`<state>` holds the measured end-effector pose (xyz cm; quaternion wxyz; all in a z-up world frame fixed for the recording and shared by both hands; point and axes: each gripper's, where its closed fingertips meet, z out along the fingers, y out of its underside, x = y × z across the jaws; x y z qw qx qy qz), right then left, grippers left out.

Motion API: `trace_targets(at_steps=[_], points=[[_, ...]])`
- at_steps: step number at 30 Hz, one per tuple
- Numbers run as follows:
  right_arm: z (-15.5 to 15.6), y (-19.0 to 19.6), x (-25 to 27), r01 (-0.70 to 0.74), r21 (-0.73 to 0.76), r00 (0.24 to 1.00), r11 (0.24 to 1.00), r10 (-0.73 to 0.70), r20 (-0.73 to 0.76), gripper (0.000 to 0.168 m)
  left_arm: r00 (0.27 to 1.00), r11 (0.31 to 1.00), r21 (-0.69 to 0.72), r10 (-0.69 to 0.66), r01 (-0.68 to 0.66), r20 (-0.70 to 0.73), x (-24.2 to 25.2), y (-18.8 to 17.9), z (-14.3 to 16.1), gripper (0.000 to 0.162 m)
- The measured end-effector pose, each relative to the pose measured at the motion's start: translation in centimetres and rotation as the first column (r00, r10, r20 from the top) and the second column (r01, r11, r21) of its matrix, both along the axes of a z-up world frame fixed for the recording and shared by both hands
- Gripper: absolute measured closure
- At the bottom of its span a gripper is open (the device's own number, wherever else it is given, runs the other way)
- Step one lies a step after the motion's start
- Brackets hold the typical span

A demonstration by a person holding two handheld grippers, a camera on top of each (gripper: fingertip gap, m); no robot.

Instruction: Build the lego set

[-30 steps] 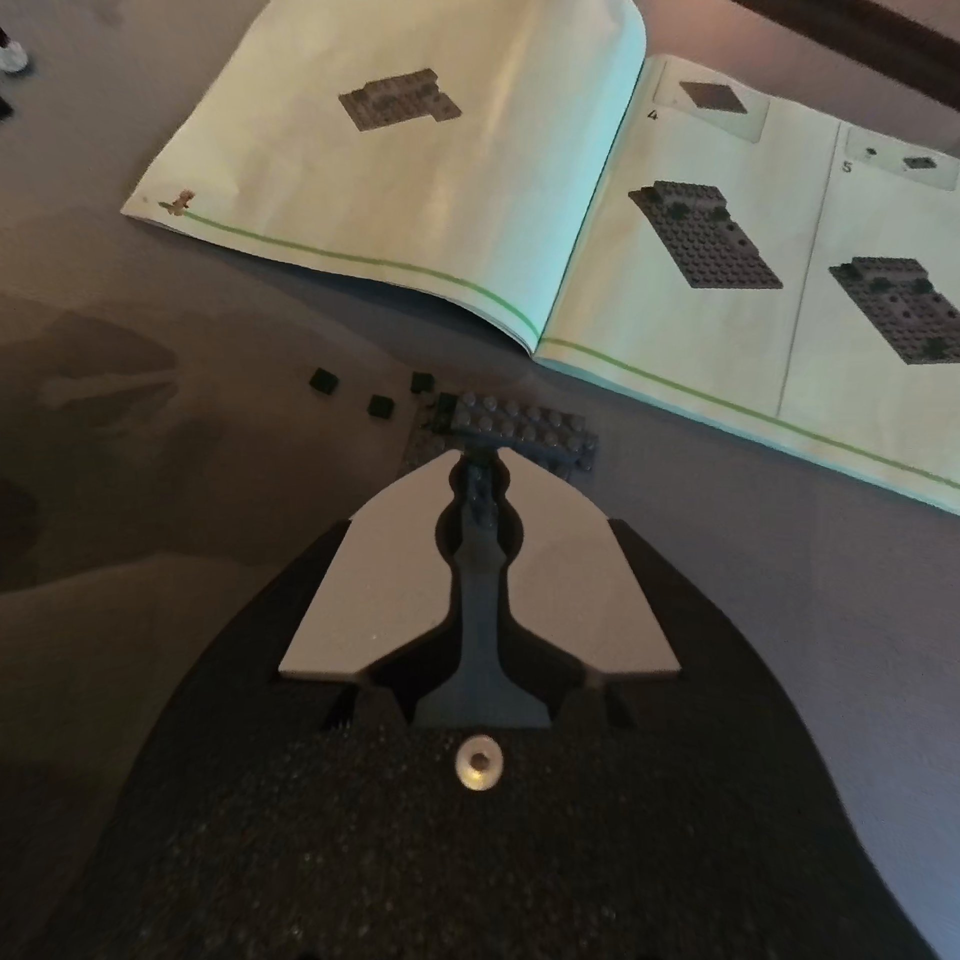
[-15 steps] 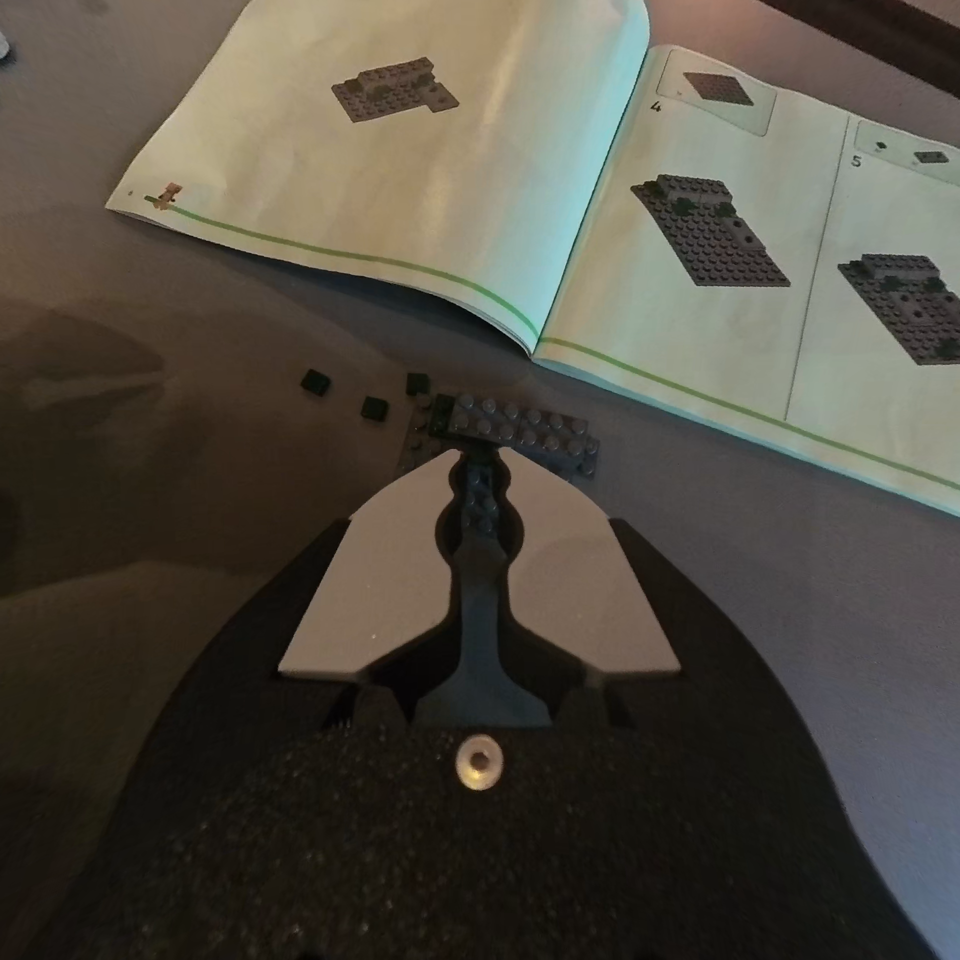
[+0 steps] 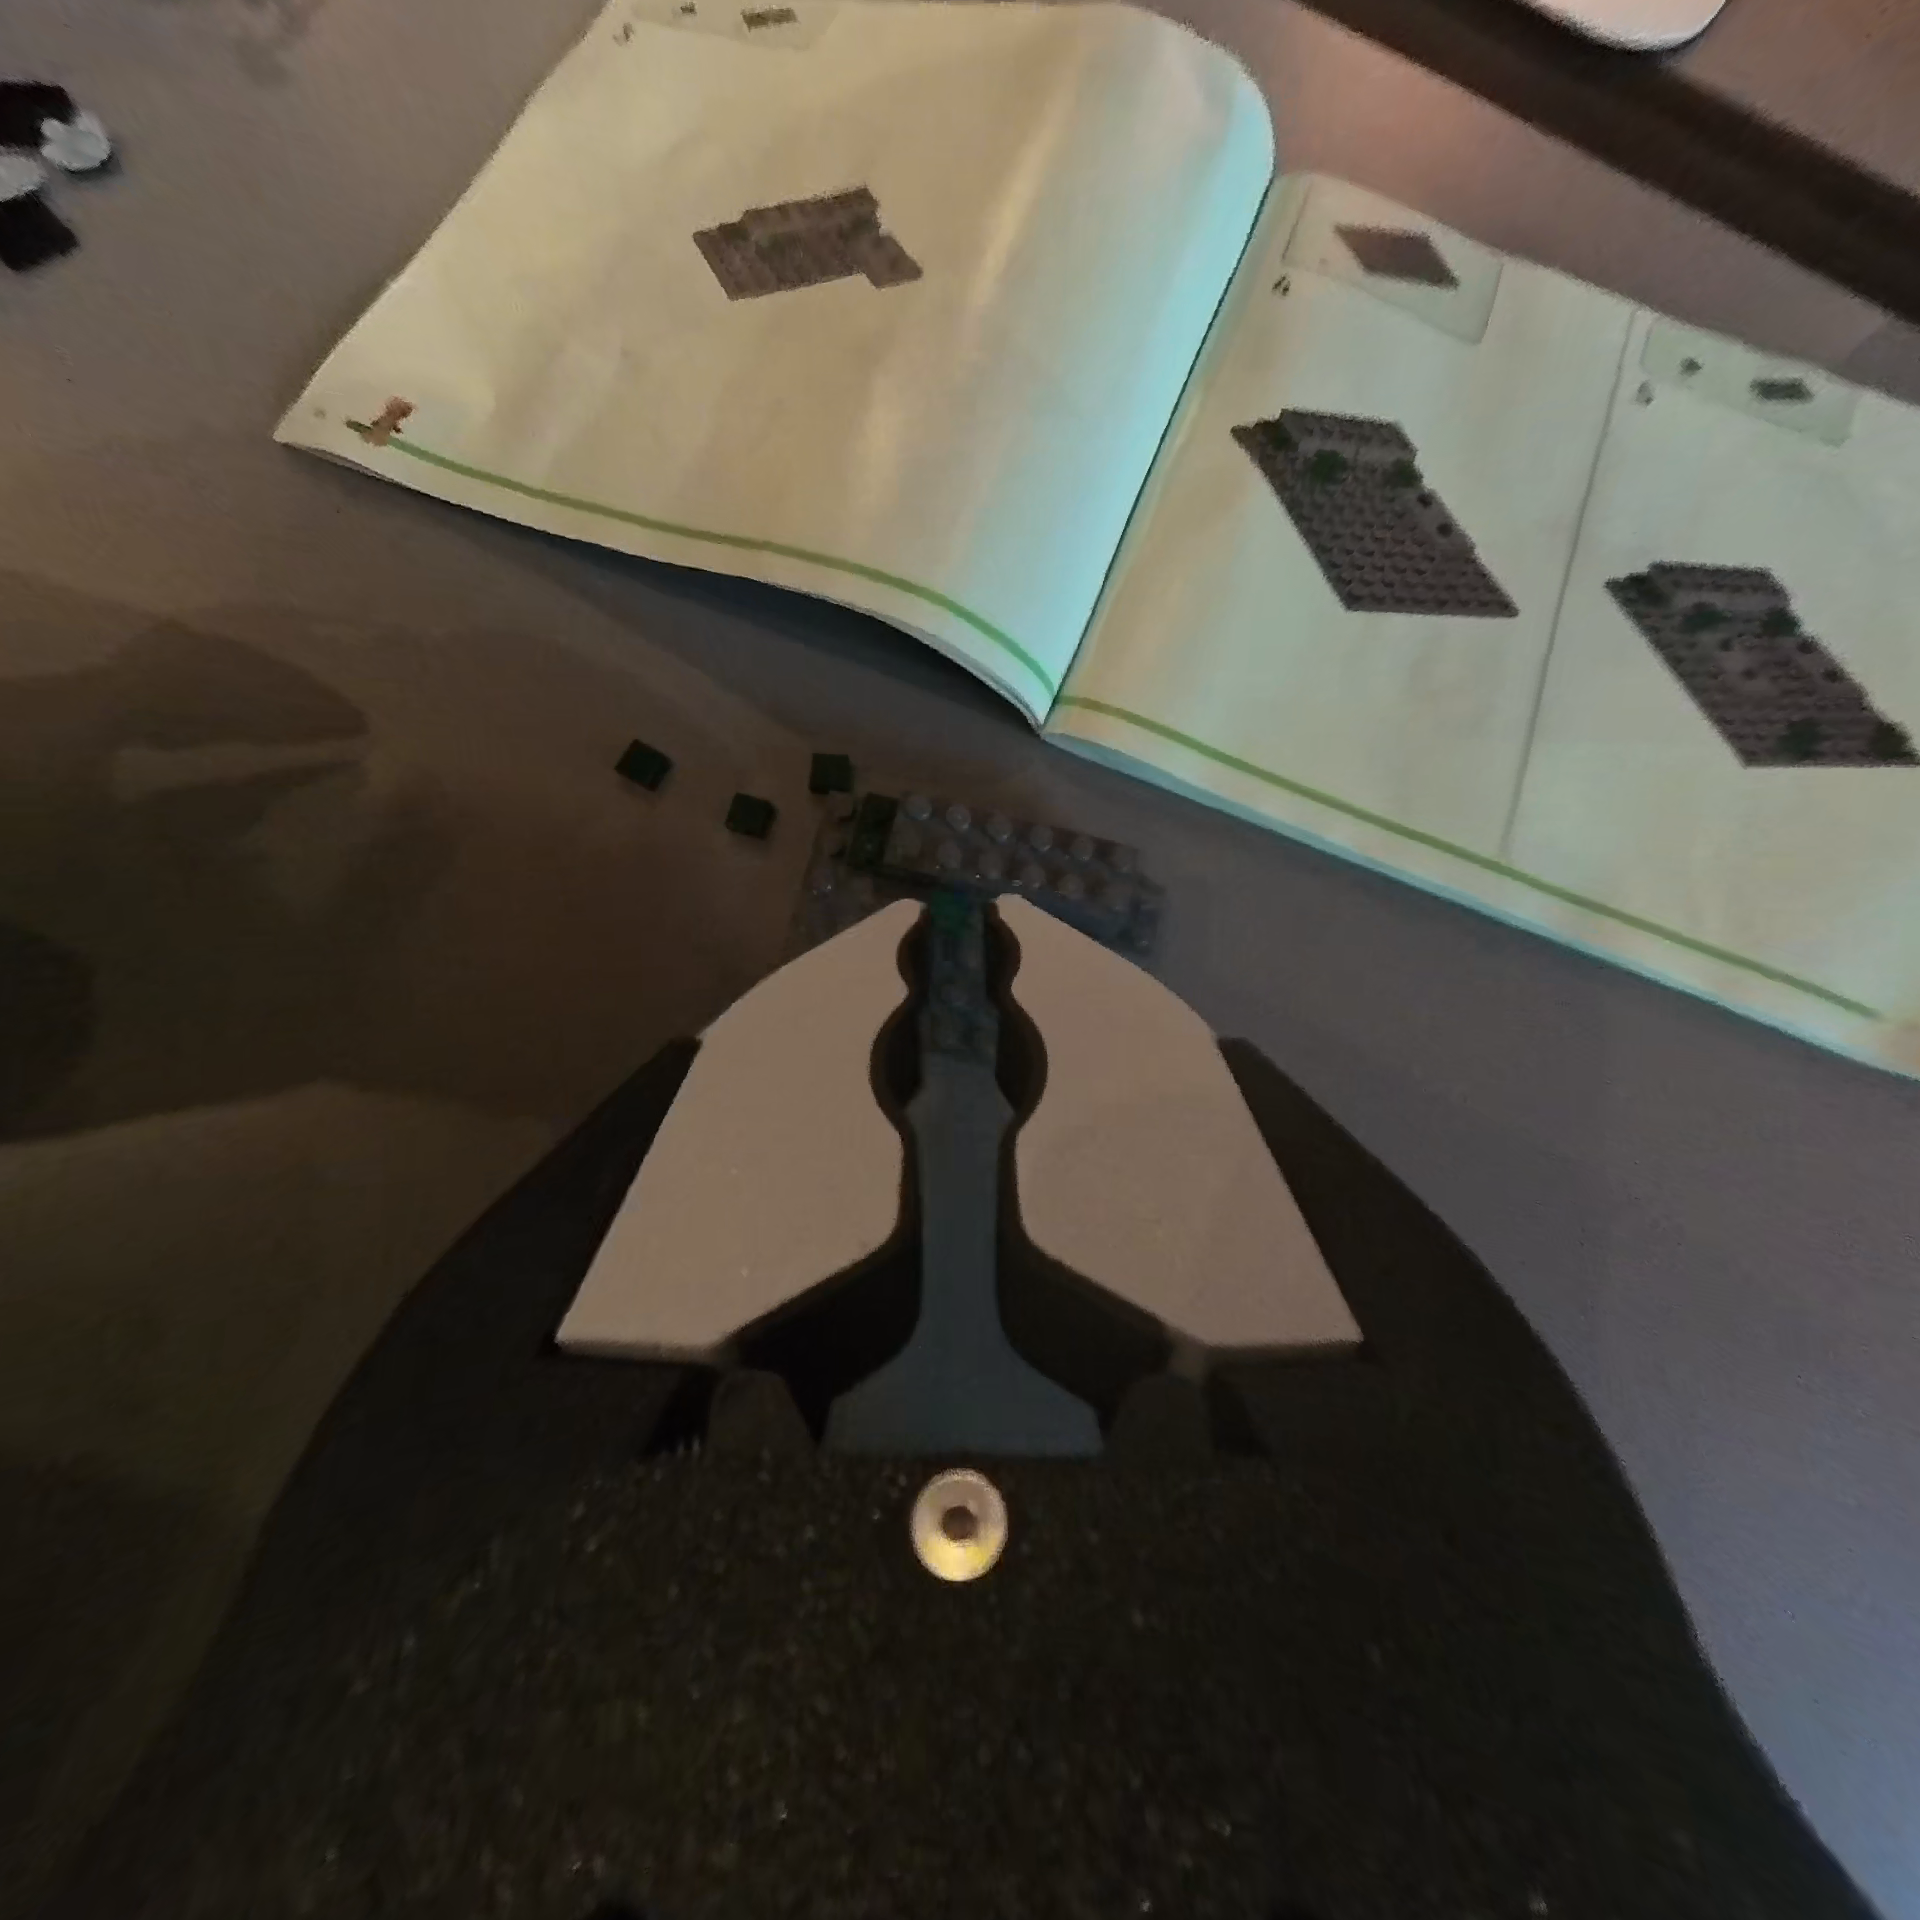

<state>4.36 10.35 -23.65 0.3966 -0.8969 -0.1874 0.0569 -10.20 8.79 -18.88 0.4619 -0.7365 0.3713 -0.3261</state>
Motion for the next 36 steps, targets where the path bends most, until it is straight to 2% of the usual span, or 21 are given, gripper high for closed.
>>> trace_targets(at_steps=[5, 8, 10, 12, 18, 24, 27, 32, 36], points=[[0.9, -0.5, 0.9, -0.075, 0.042, 0.997, 0.996, 0.076, -0.022, 0.160, 1.000, 1.000, 0.006, 0.004, -0.004, -0.009, 0.0, 0.0, 0.0, 0.157], [1.0, -1.1, 1.0, -0.269, 0.066, 0.963, 0.961, 0.266, 0.054, 0.154, 0.999, 1.000, 0.015, 0.002, -0.001, -0.032, 0.1, 0.0, -0.1, 0.157], [0.8, -1.4, 1.3, -0.435, 0.066, 0.895, 0.898, 0.424, 0.138, 0.142, 0.998, 1.000, 0.025, -0.003, 0.004, -0.055, 0.3, -0.1, -0.3, 0.157], [0.6, -1.6, 1.4, -0.574, 0.044, 0.813, 0.818, 0.562, 0.153, 0.128, 0.997, 0.999, 0.035, -0.008, 0.010, -0.081, 0.5, -0.2, -0.5, 0.157], [-0.6, -0.6, 1.9, -0.785, -0.071, 0.607, 0.615, 0.787, 0.109, 0.110, 0.990, 0.996, 0.082, -0.025, 0.037, -0.141, 1.3, -0.8, -0.7, 0.157], [-1.2, -0.2, 0.8, -0.890, -0.112, 0.435, 0.443, 0.896, 0.087, 0.108, 0.986, 0.998, 0.067, 0.004, 0.007, -0.165, 2.2, -0.9, -0.8, 0.157], [-1.8, 0.0, 0.8, -0.913, -0.142, 0.374, 0.383, 0.923, 0.087, 0.108, 0.986, 0.997, 0.073, 0.018, -0.006, -0.168, 2.8, -0.6, -0.6, 0.157], [-2.0, -0.2, 0.4, -0.935, -0.147, 0.322, 0.324, 0.946, 0.036, 0.113, 0.985, 0.998, 0.063, 0.015, -0.004, -0.171, 3.4, -0.5, -0.7, 0.157], [-2.0, -0.2, 0.3, -0.934, -0.129, 0.335, 0.333, 0.942, 0.010, 0.117, 0.988, 1.000, 0.022, -0.004, 0.007, -0.154, 3.9, -0.6, -1.0, 0.157]])
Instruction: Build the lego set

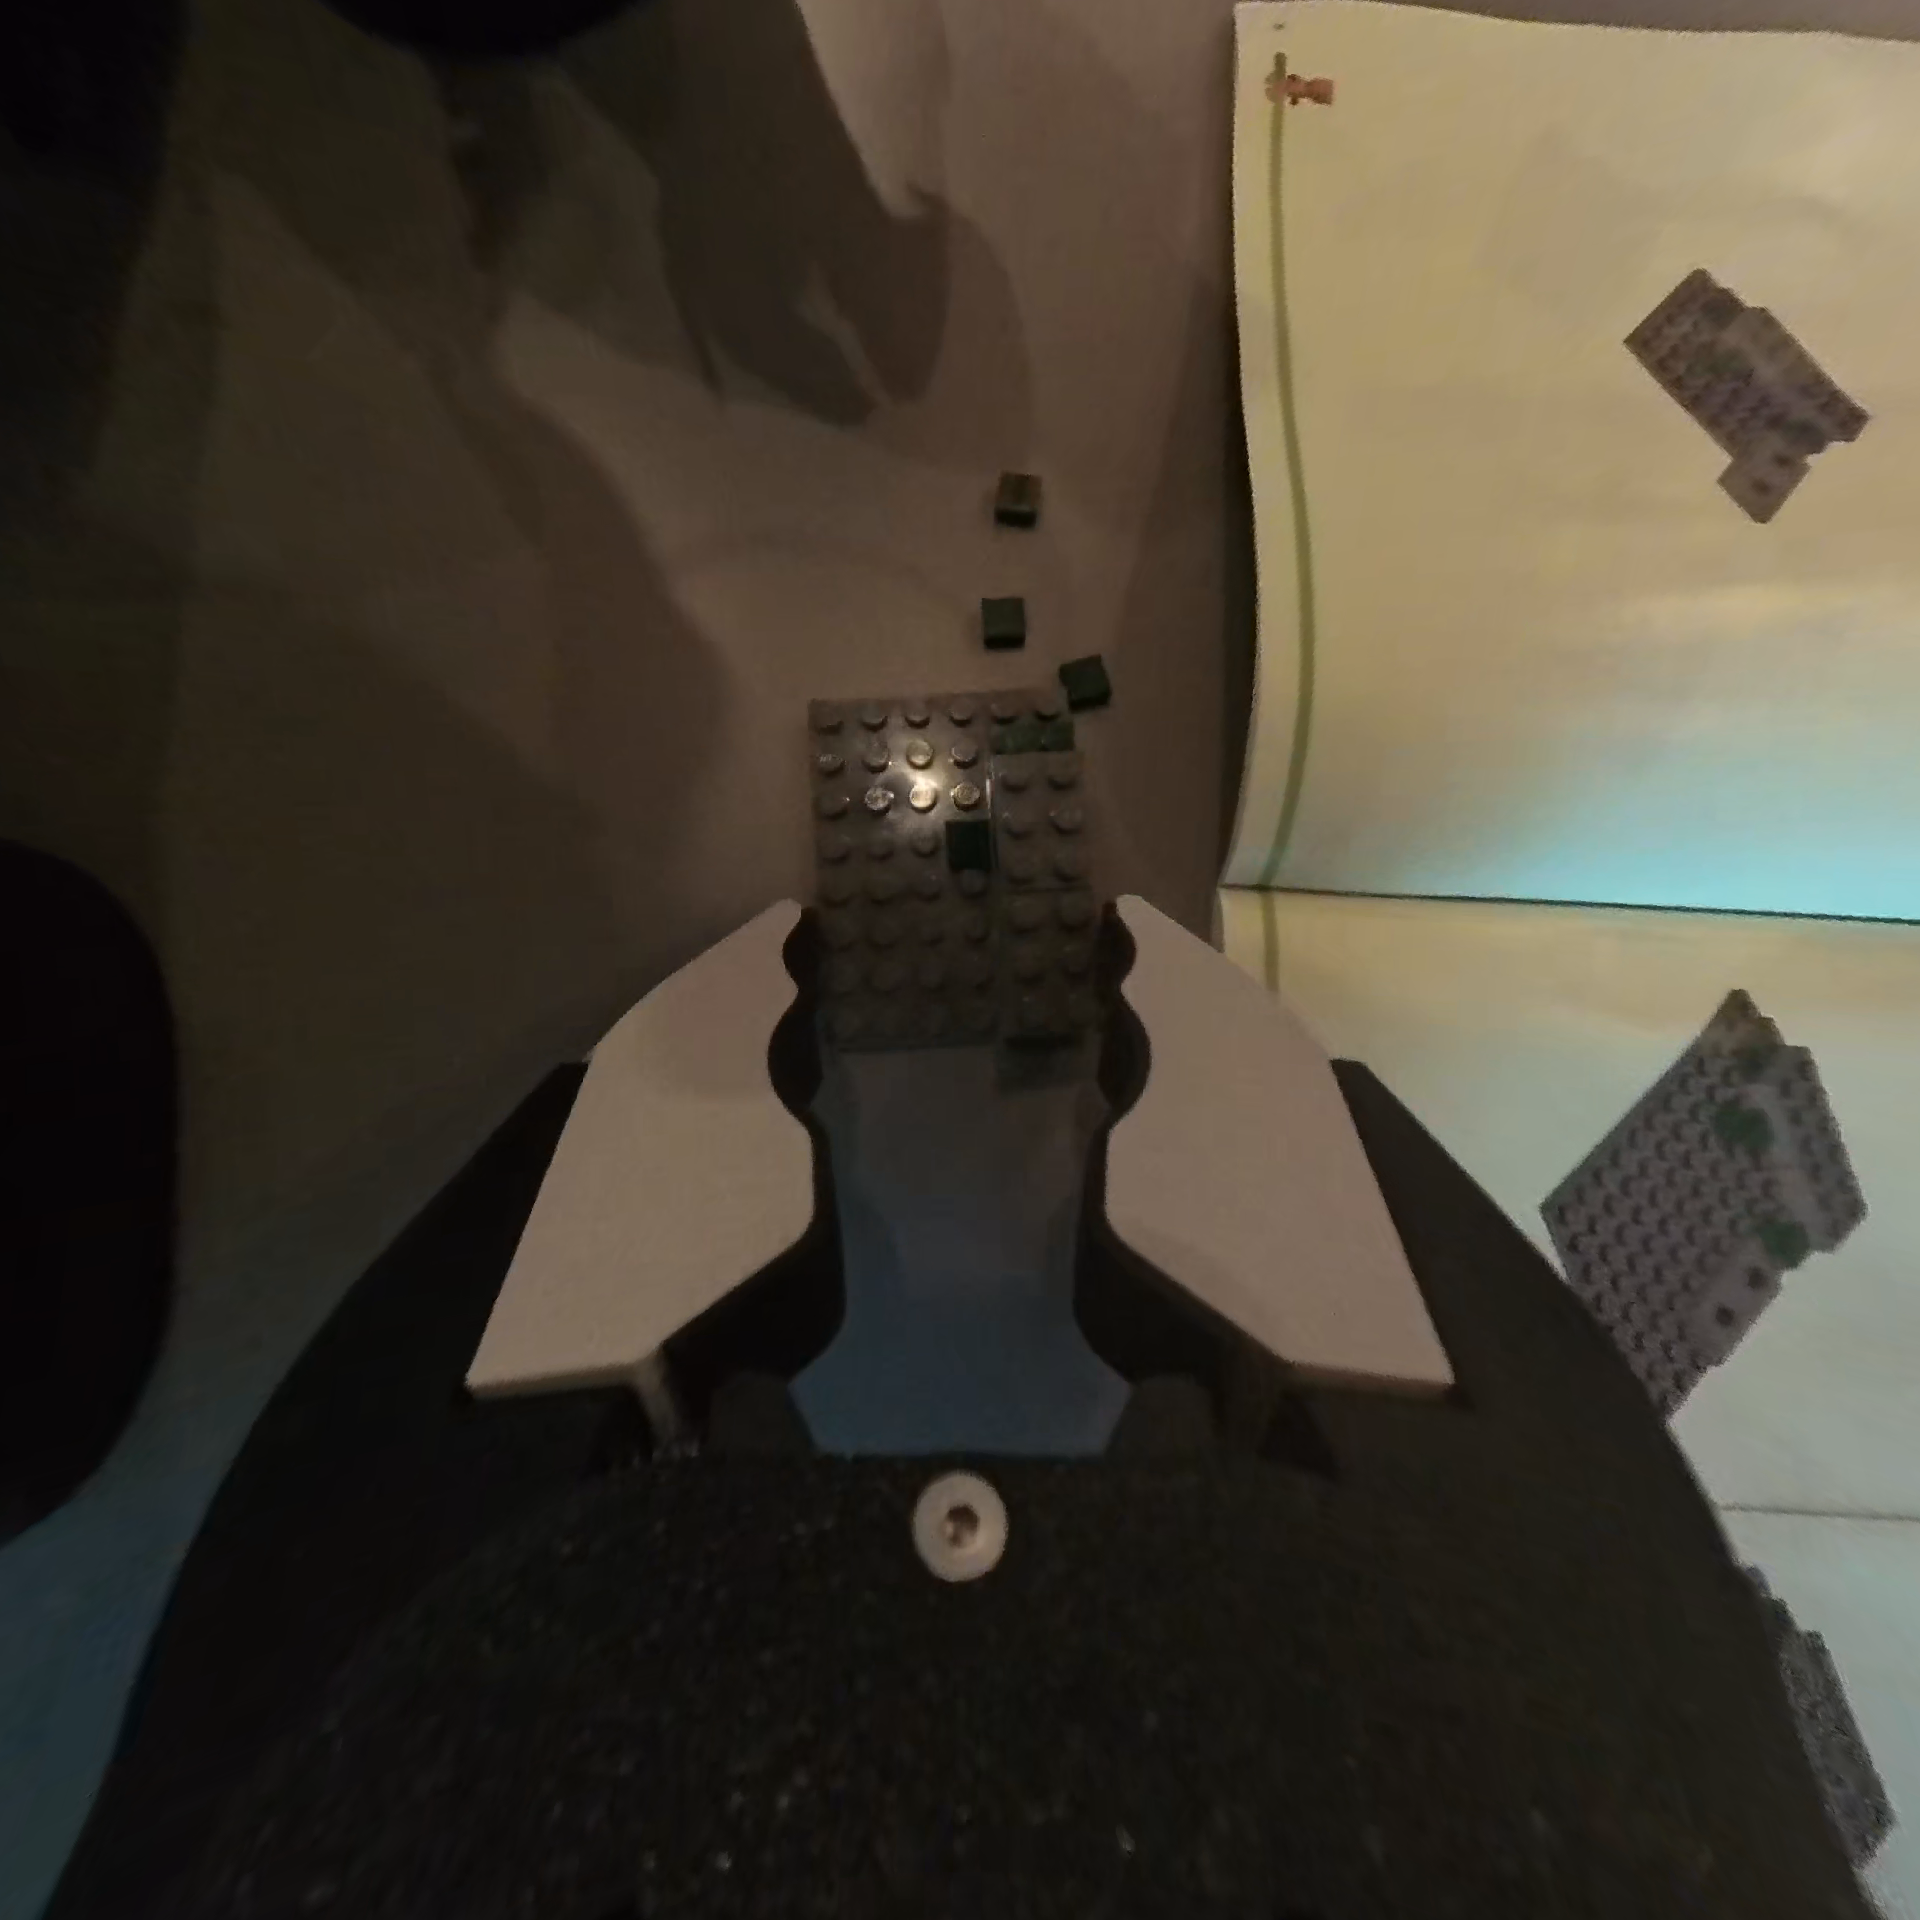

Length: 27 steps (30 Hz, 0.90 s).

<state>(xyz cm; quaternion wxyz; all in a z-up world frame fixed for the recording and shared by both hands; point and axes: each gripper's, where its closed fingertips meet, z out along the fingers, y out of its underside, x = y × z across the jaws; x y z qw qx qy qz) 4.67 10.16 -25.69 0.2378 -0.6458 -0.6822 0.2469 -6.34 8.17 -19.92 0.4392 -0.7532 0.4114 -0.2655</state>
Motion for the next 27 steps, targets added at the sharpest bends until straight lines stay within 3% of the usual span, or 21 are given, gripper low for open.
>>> trace_targets(at_steps=[8, 13, 19, 27], points=[[1.3, -0.7, -0.1, 0.049, -0.007, 0.997, 0.999, -0.049, -0.053, 0.118, 0.999, 0.997, -0.073, -0.019, 0.022, 0.042, 1.2, 0.0, -0.1, 0.150], [4.0, -1.5, -0.4, 0.060, 0.041, 0.994, 0.997, -0.056, -0.099, 0.118, 0.984, 0.968, -0.232, -0.053, 0.092, 0.168, 3.0, -1.0, 0.4, 0.144], [6.8, -3.1, -1.2, 0.049, 0.085, 0.991, 0.995, -0.038, -0.125, 0.118, 0.906, 0.813, -0.516, -0.035, 0.271, 0.422, 5.7, -3.0, 2.1, 0.142], [8.7, -5.0, -1.3, 0.060, 0.125, 0.992, 0.990, -0.045, -0.119, 0.118, 0.831, 0.684, -0.650, 0.116, 0.330, 0.544, 6.7, -3.7, 2.6, 0.137]])
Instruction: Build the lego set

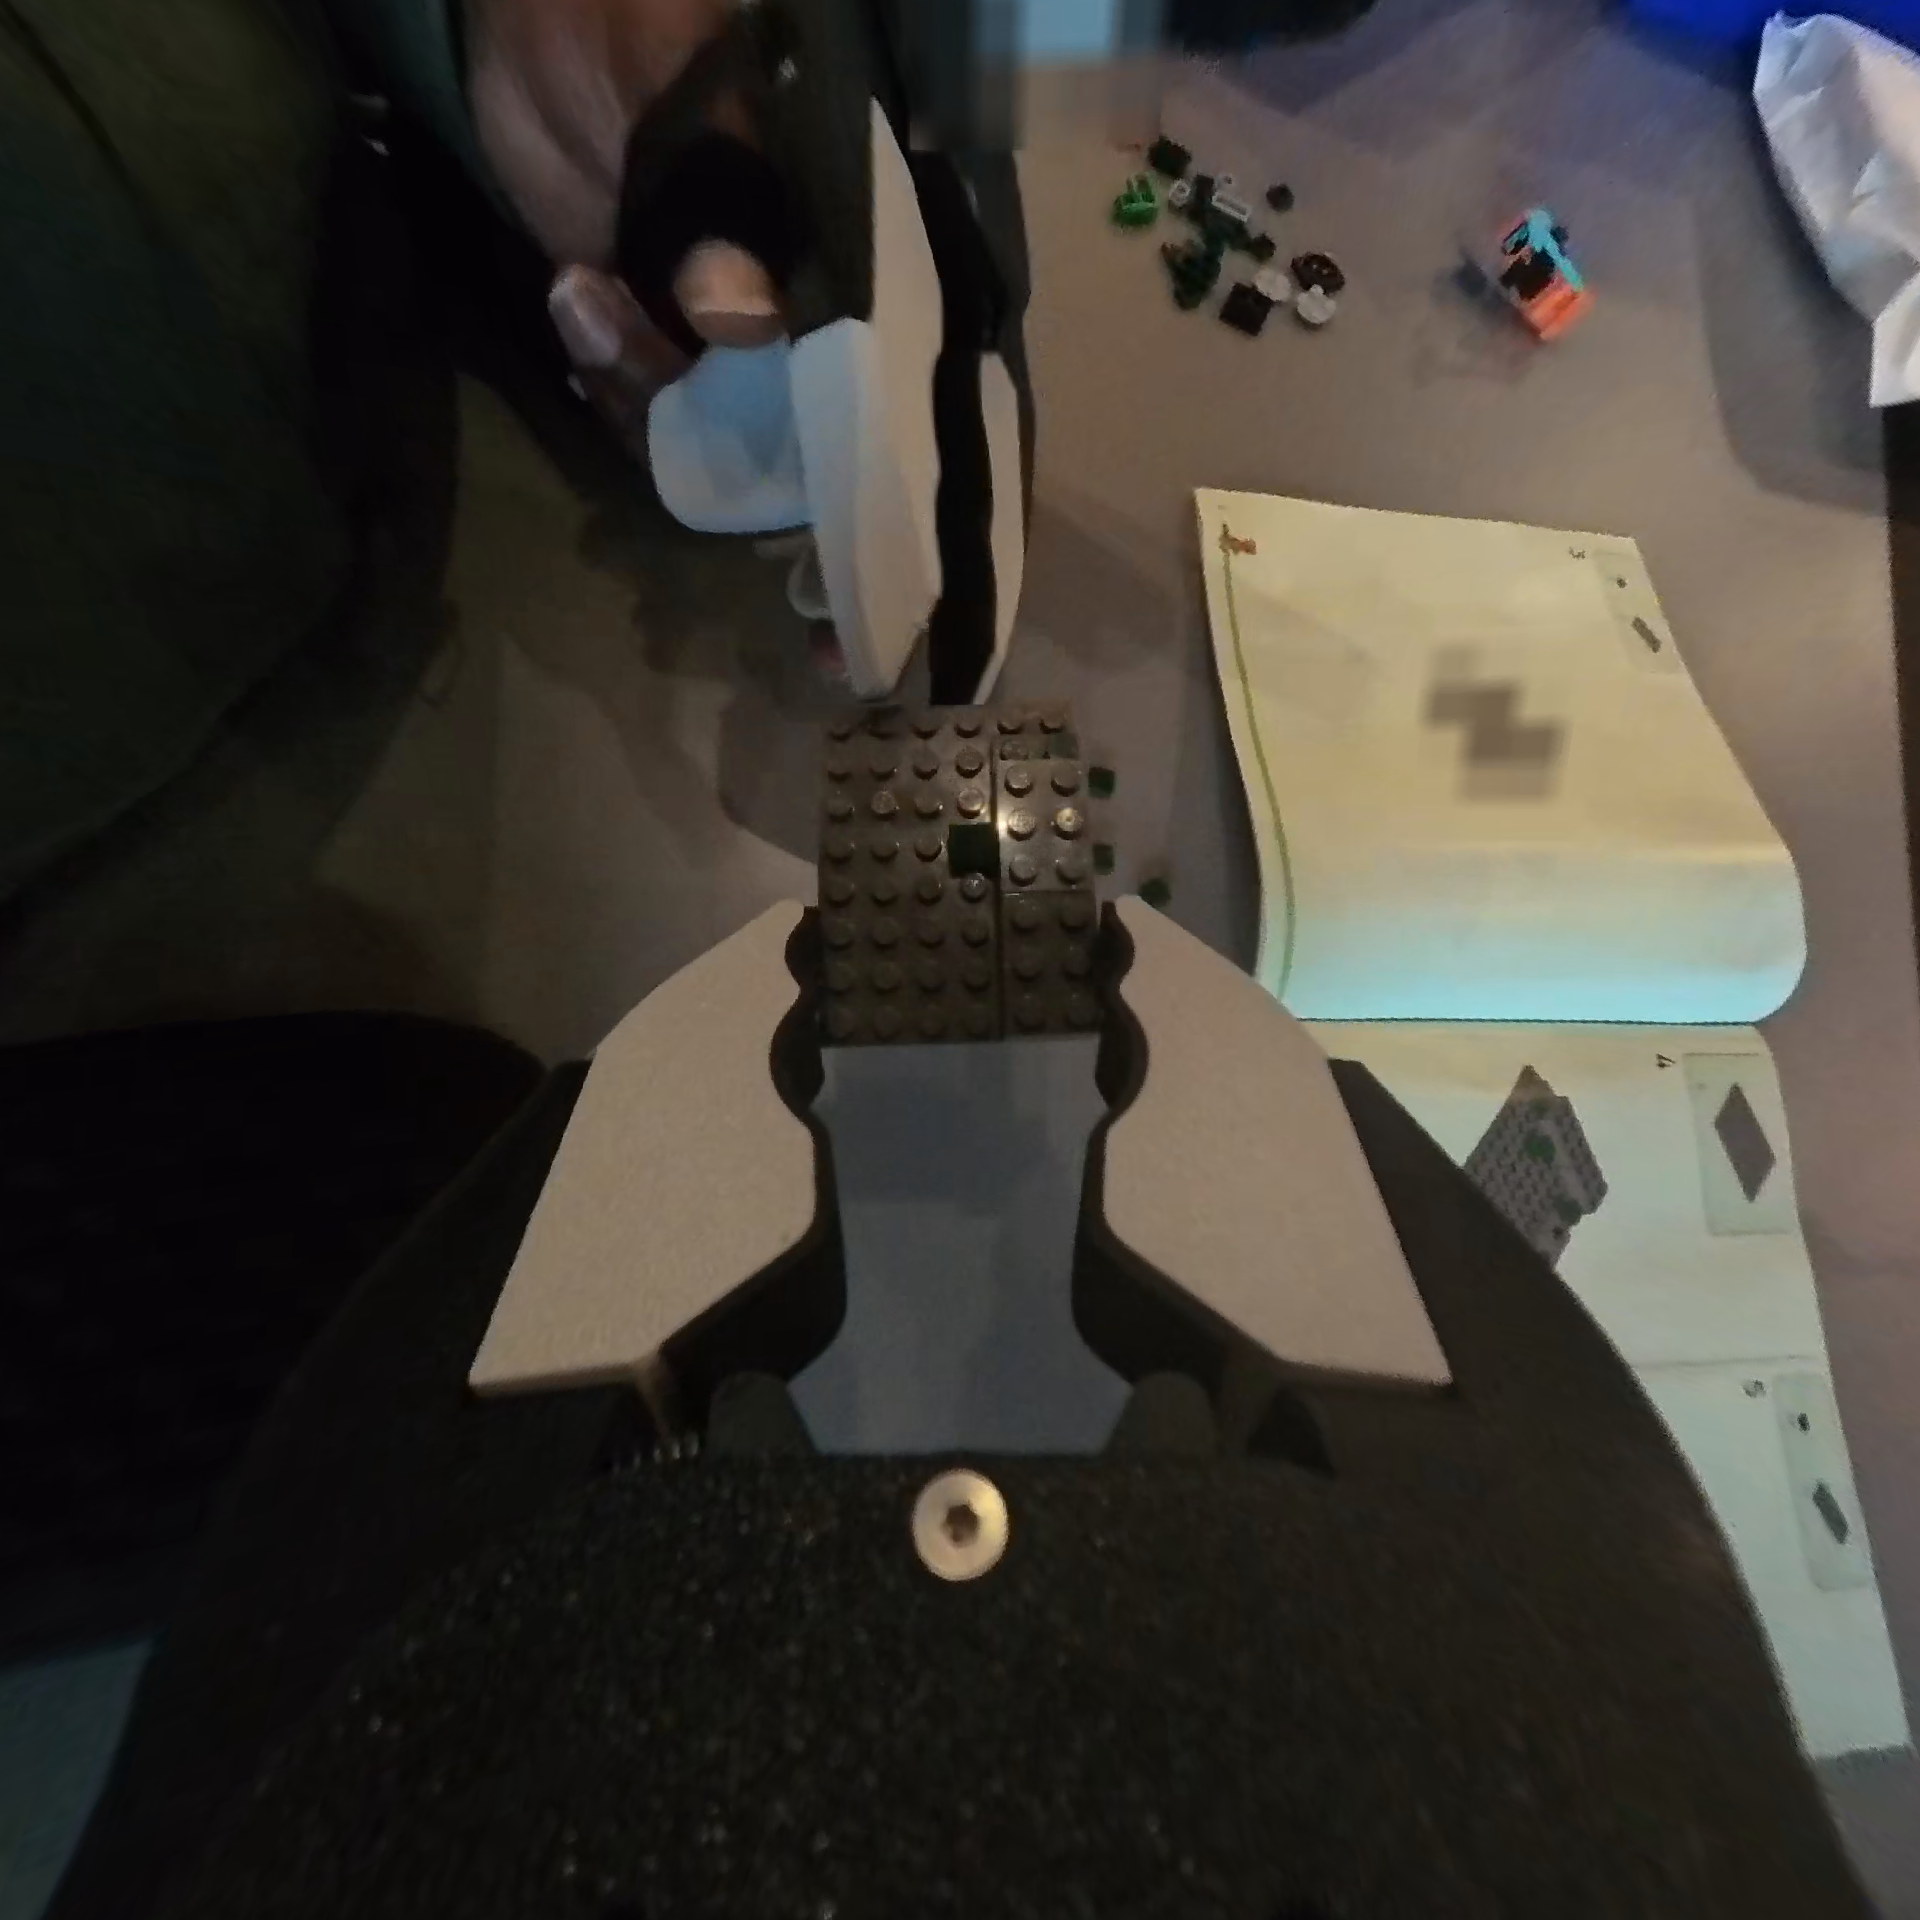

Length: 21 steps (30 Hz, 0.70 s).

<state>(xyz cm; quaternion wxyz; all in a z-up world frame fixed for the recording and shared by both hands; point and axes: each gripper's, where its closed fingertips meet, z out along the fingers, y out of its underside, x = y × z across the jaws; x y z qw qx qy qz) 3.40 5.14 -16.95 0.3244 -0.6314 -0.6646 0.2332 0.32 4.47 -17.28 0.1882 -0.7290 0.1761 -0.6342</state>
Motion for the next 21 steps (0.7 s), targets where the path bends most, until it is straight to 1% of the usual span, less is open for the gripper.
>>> trace_targets(at_steps=[6, 12, 21], points=[[0.4, -1.0, -0.8, 0.005, 0.022, 1.000, 1.000, -0.005, 0.003, 0.118, 0.990, 0.988, -0.152, -0.002, 0.023, 0.140, 0.4, -1.2, 0.9, 0.142], [0.3, -1.6, -1.7, -0.003, 0.021, 1.000, 1.000, 0.003, 0.005, 0.118, 0.981, 0.977, -0.211, 0.013, 0.029, 0.192, 0.2, -1.7, 1.2, 0.155], [0.2, -1.4, -2.2, -0.005, 0.014, 1.000, 1.000, 0.005, 0.007, 0.118, 0.970, 0.951, -0.308, 0.077, -0.001, 0.232, -0.2, -1.5, 0.8, 0.157]])
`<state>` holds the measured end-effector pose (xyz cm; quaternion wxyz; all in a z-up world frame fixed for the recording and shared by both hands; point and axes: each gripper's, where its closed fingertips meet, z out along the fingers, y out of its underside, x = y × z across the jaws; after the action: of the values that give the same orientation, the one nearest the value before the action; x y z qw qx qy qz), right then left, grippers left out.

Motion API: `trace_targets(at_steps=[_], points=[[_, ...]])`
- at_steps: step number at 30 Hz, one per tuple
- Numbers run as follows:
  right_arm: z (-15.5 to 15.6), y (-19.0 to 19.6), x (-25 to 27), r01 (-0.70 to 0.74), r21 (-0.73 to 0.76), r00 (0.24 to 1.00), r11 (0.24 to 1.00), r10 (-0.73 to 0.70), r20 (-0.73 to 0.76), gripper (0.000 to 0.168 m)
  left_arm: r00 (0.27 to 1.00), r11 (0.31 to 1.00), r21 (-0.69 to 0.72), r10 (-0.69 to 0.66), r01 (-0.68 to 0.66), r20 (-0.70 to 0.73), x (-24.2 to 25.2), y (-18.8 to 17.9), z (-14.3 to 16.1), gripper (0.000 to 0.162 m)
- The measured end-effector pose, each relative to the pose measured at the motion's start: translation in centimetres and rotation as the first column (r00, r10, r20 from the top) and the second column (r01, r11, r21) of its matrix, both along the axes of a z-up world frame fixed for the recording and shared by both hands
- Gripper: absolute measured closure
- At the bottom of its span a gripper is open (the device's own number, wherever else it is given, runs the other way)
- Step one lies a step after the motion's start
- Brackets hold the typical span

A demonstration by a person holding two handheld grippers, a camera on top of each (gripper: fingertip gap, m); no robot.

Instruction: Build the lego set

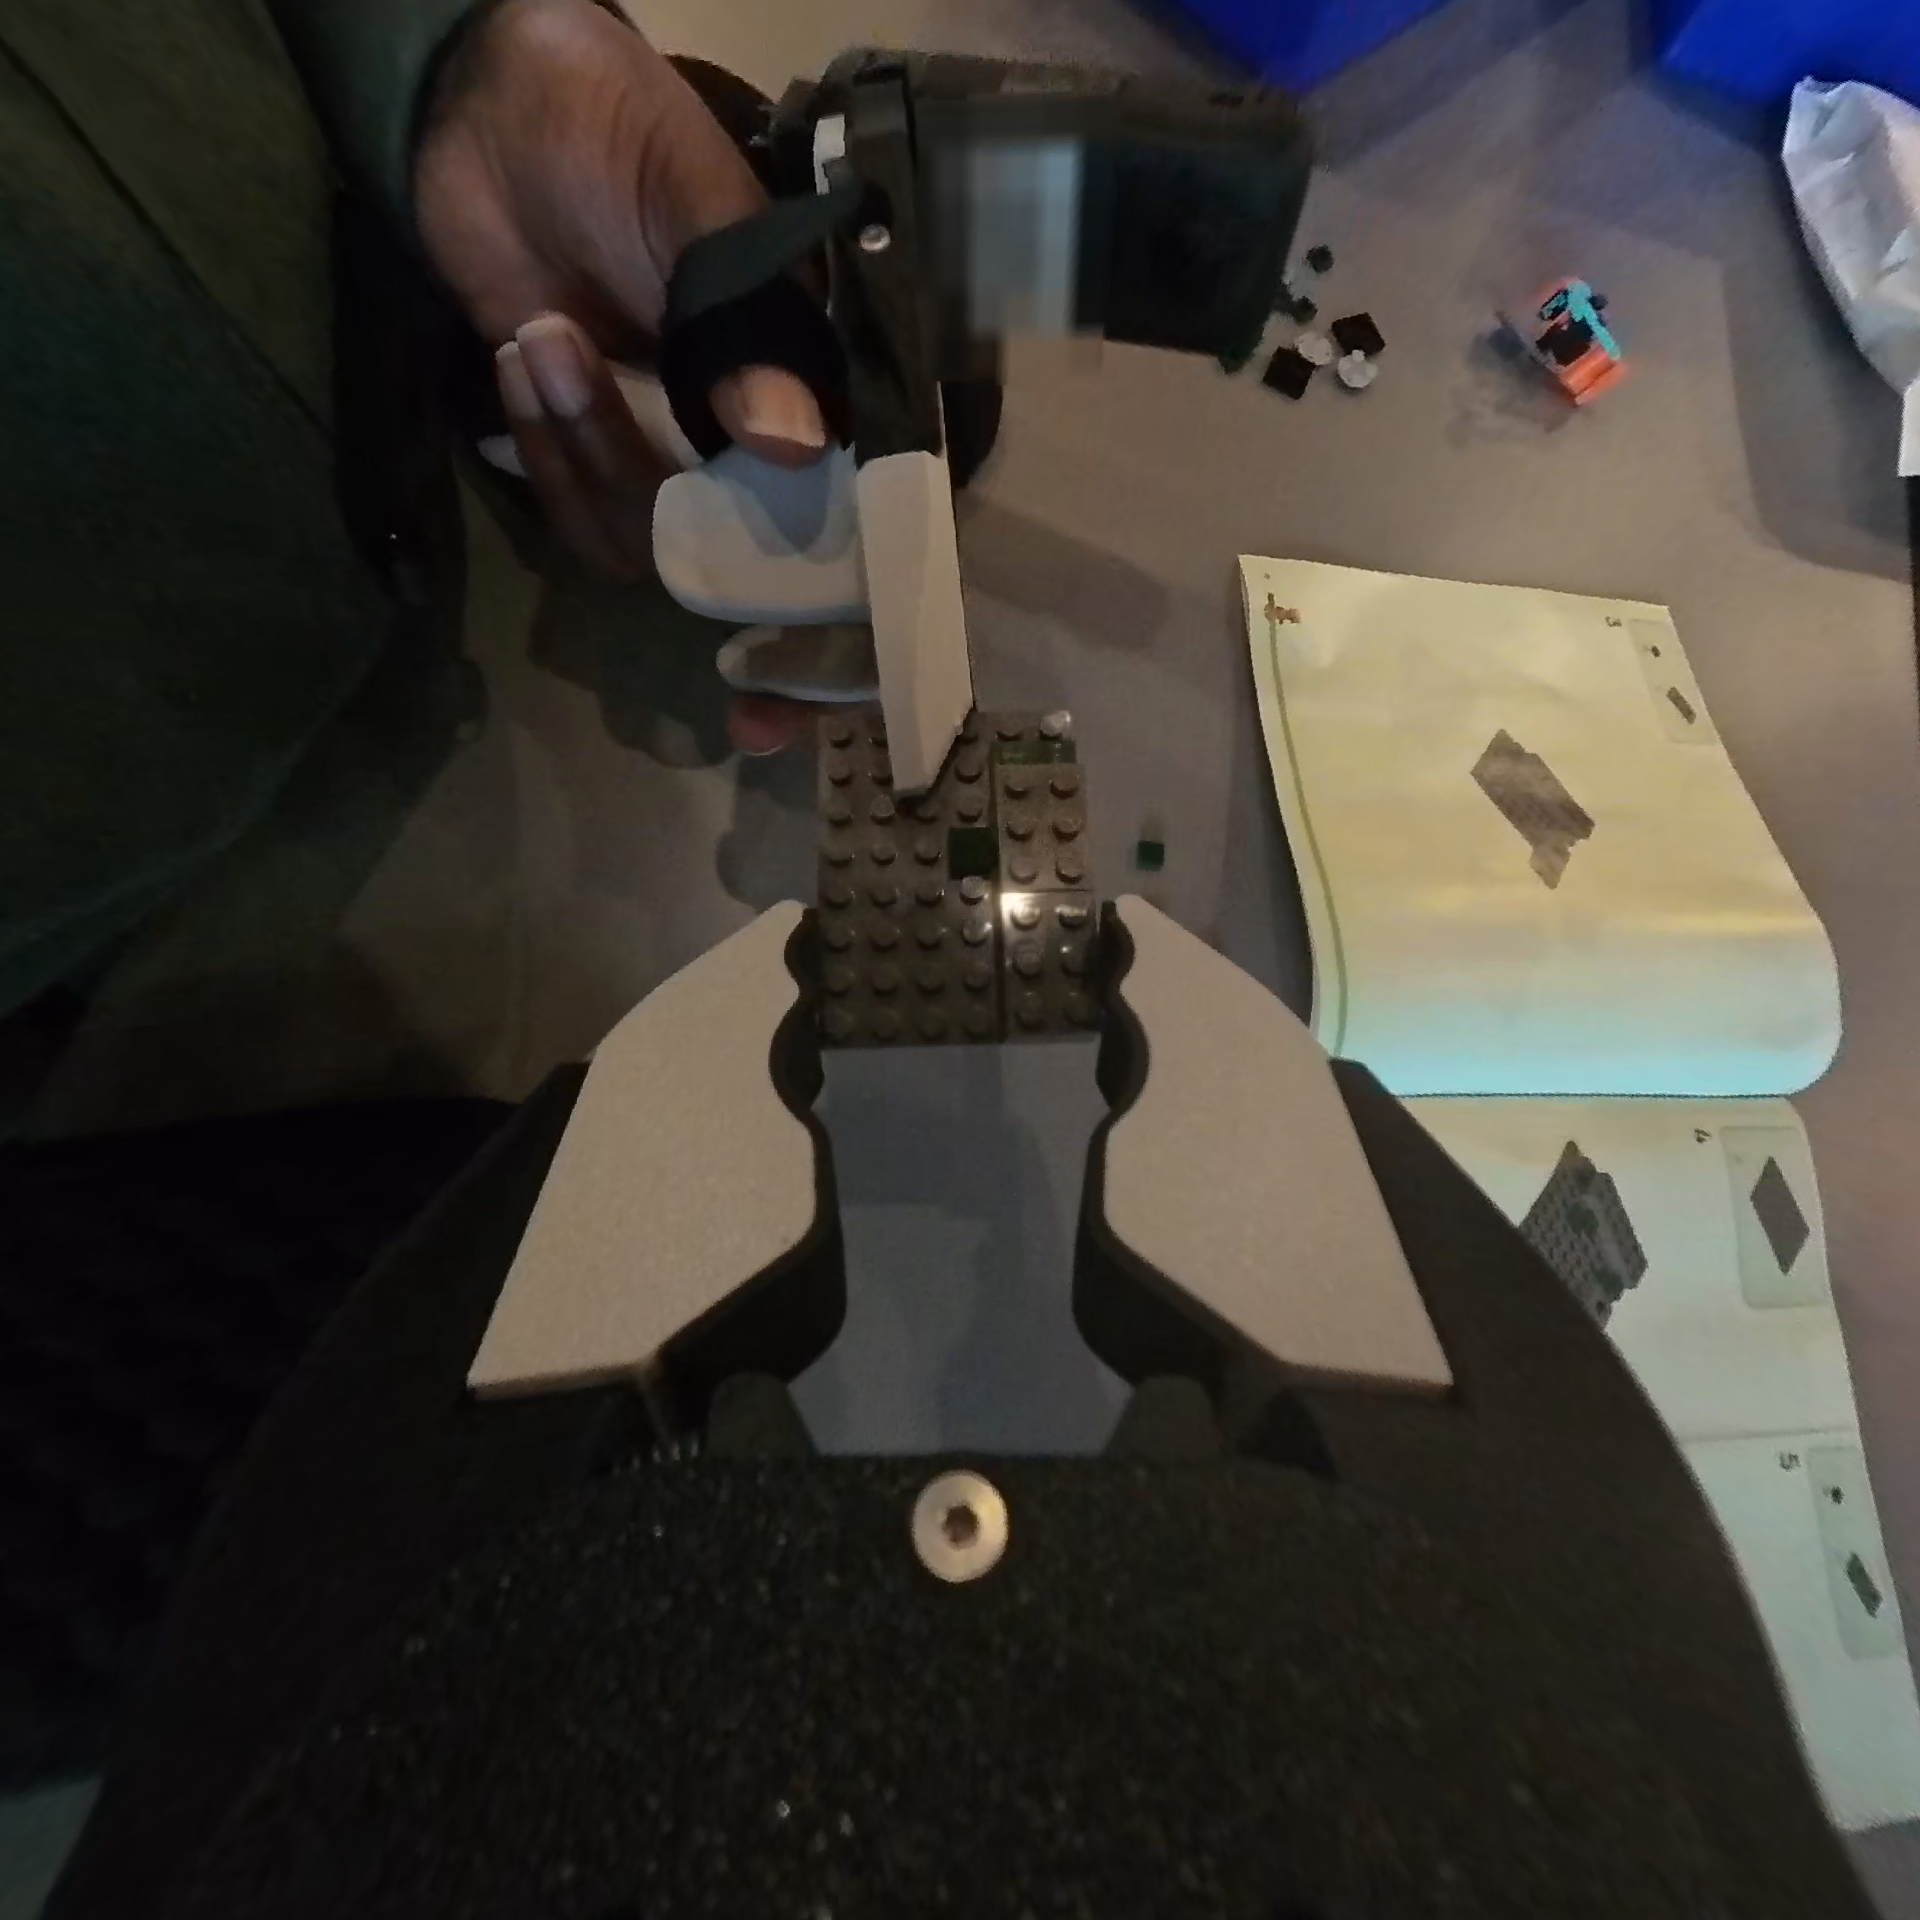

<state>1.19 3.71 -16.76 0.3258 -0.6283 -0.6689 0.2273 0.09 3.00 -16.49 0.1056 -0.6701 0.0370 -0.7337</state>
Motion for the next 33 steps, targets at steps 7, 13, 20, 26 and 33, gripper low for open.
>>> trace_targets(at_steps=[7, 13, 20, 26, 33], points=[[-0.1, 0.8, 0.6, 0.088, -0.046, 0.996, 0.995, -0.089, -0.032, 0.109, 0.998, 0.997, -0.042, 0.062, -0.062, 0.000, -0.2, 0.9, -0.4, 0.157], [-0.4, 1.2, 2.1, 0.336, -0.489, 0.863, 0.804, -0.471, -0.182, 0.105, 0.993, 0.992, -0.048, 0.114, -0.114, -0.003, -0.4, 1.7, -0.6, 0.158], [0.0, -0.4, 1.4, 0.087, -0.938, 0.622, 0.334, -0.754, -0.211, 0.111, 0.996, 0.994, -0.055, 0.093, -0.092, 0.011, 0.2, 1.1, -0.4, 0.157], [0.6, 0.2, 0.2, -0.025, -0.975, 0.548, 0.222, -0.813, -0.199, 0.123, 0.997, 0.996, -0.045, 0.082, -0.081, 0.014, 0.5, 0.7, 0.1, 0.157], [0.6, 0.8, -0.5, -0.040, -0.973, 0.484, 0.226, -0.848, -0.217, 0.139, 0.997, 0.996, -0.048, 0.078, -0.077, 0.017, 0.5, 0.6, 0.1, 0.157]])
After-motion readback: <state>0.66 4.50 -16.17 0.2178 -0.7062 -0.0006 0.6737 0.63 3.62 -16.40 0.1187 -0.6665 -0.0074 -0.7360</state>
